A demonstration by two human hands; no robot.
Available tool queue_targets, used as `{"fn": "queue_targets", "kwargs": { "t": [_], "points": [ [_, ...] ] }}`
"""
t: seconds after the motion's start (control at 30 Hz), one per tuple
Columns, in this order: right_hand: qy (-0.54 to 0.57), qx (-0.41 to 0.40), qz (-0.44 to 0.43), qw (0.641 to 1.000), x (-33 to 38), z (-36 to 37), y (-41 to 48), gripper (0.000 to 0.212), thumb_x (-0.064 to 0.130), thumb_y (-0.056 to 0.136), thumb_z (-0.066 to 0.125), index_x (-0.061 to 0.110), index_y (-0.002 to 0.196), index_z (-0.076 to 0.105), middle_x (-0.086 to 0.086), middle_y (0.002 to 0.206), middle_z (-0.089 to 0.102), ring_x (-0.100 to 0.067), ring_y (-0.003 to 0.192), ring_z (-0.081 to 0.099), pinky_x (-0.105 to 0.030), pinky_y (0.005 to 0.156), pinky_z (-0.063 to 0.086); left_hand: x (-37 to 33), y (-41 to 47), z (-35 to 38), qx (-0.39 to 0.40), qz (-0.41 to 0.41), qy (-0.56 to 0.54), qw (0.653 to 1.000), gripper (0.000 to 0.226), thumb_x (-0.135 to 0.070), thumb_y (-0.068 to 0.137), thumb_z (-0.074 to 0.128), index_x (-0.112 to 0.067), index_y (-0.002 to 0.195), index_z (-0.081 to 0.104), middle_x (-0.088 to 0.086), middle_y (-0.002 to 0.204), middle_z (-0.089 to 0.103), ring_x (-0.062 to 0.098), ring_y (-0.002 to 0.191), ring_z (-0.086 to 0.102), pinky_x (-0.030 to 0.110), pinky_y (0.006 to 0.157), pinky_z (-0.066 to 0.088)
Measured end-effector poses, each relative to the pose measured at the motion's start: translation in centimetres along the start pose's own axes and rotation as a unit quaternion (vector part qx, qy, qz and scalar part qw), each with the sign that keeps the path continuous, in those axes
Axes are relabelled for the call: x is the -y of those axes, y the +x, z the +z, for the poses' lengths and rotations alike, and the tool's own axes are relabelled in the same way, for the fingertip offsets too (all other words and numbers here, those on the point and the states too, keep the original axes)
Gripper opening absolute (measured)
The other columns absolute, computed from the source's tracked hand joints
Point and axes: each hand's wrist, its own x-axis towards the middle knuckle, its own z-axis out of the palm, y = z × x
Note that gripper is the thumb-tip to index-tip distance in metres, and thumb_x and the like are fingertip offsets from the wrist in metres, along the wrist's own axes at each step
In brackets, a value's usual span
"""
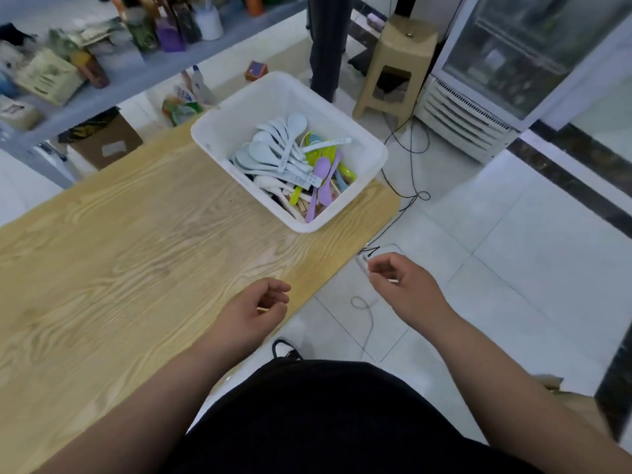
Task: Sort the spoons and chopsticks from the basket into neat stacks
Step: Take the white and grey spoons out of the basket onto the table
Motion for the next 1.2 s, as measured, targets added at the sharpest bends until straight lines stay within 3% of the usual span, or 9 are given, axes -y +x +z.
{"fn": "queue_targets", "kwargs": {
  "t": [0.13, 0.3, 0.4, 0.47, 0.63, 0.77, 0.9, 1.03, 1.2],
  "points": [
    [-0.003, 0.009, 0.007, 1.000, 0.1, -1.2, 3.0, 0.013, 0.019, 0.094, 0.066, 0.027, 0.105, 0.069, 0.016, 0.104, 0.070, 0.011, 0.094, 0.062, -0.001, 0.073, 0.044, -3.7, 5.7, -0.2, -0.003, 0.027, 0.007, 1.000, 0.024, -0.013, 0.094, 0.064, -0.033, 0.107, 0.065, -0.010, 0.099, 0.071, 0.001, 0.091, 0.063, 0.011, 0.077, 0.044],
    [-0.032, 0.081, 0.013, 0.996, -1.0, -2.4, 6.3, 0.015, 0.020, 0.093, 0.067, 0.028, 0.106, 0.068, 0.018, 0.103, 0.069, 0.014, 0.094, 0.061, -0.001, 0.078, 0.043, -6.7, 11.3, -0.1, -0.047, 0.016, -0.044, 0.998, 0.024, -0.019, 0.093, 0.064, -0.041, 0.103, 0.067, -0.012, 0.099, 0.071, 0.012, 0.093, 0.066, 0.038, 0.087, 0.055],
    [-0.053, 0.146, -0.005, 0.988, -0.8, -3.7, 10.2, 0.013, 0.023, 0.093, 0.068, 0.029, 0.105, 0.069, 0.017, 0.101, 0.070, 0.011, 0.092, 0.062, -0.007, 0.078, 0.046, -7.7, 13.6, 0.7, -0.086, -0.007, -0.064, 0.994, 0.026, -0.019, 0.093, 0.063, -0.044, 0.099, 0.067, -0.009, 0.099, 0.071, 0.018, 0.096, 0.066, 0.044, 0.089, 0.055],
    [-0.073, 0.192, -0.029, 0.978, 0.2, -4.9, 14.0, 0.013, 0.023, 0.094, 0.067, 0.028, 0.106, 0.069, 0.017, 0.100, 0.069, 0.012, 0.092, 0.061, -0.008, 0.079, 0.049, -8.4, 14.6, 1.3, -0.120, -0.036, -0.061, 0.990, 0.024, -0.017, 0.094, 0.063, -0.039, 0.102, 0.066, -0.007, 0.099, 0.071, 0.018, 0.095, 0.066, 0.042, 0.088, 0.055],
    [-0.096, 0.258, -0.121, 0.954, 4.6, -7.2, 23.7, 0.014, 0.021, 0.092, 0.067, 0.033, 0.100, 0.066, 0.019, 0.097, 0.069, 0.012, 0.089, 0.061, -0.003, 0.074, 0.043, -10.1, 15.3, 3.5, -0.189, -0.105, -0.051, 0.975, 0.023, -0.014, 0.095, 0.062, -0.034, 0.107, 0.064, -0.006, 0.102, 0.070, 0.005, 0.086, 0.062, 0.011, 0.067, 0.048],
    [-0.120, 0.308, -0.183, 0.926, 8.0, -6.6, 29.9, 0.015, 0.020, 0.092, 0.066, 0.035, 0.097, 0.065, 0.019, 0.095, 0.068, 0.009, 0.087, 0.062, -0.008, 0.075, 0.043, -10.7, 16.4, 5.1, -0.222, -0.143, -0.064, 0.962, 0.024, -0.016, 0.094, 0.062, -0.037, 0.105, 0.064, -0.008, 0.101, 0.069, 0.004, 0.087, 0.063, 0.015, 0.070, 0.050],
    [-0.129, 0.305, -0.195, 0.923, 10.1, -4.8, 33.7, 0.011, 0.020, 0.093, 0.063, 0.028, 0.100, 0.065, 0.018, 0.096, 0.067, 0.001, 0.089, 0.062, -0.016, 0.076, 0.046, -11.4, 17.7, 5.8, -0.261, -0.161, -0.091, 0.948, 0.021, -0.015, 0.094, 0.062, -0.032, 0.106, 0.065, -0.006, 0.100, 0.069, 0.005, 0.088, 0.063, 0.013, 0.070, 0.049],
    [-0.186, 0.288, -0.219, 0.914, 10.5, -2.4, 36.6, 0.018, 0.019, 0.092, 0.061, 0.021, 0.110, 0.066, 0.009, 0.109, 0.065, -0.009, 0.106, 0.061, -0.025, 0.090, 0.045, -11.3, 18.5, 5.8, -0.269, -0.178, -0.117, 0.940, 0.019, -0.016, 0.094, 0.061, -0.030, 0.107, 0.065, -0.006, 0.100, 0.069, 0.006, 0.086, 0.063, 0.017, 0.071, 0.049],
    [-0.370, 0.292, -0.262, 0.842, 10.9, 0.4, 39.4, 0.041, 0.023, 0.091, 0.060, 0.022, 0.132, 0.058, -0.003, 0.137, 0.054, -0.024, 0.121, 0.055, -0.037, 0.098, 0.047, -10.6, 22.6, 3.5, -0.291, -0.189, -0.084, 0.934, 0.021, -0.017, 0.094, 0.060, -0.024, 0.113, 0.062, -0.008, 0.098, 0.064, 0.008, 0.082, 0.062, 0.016, 0.063, 0.046]
  ]
}}
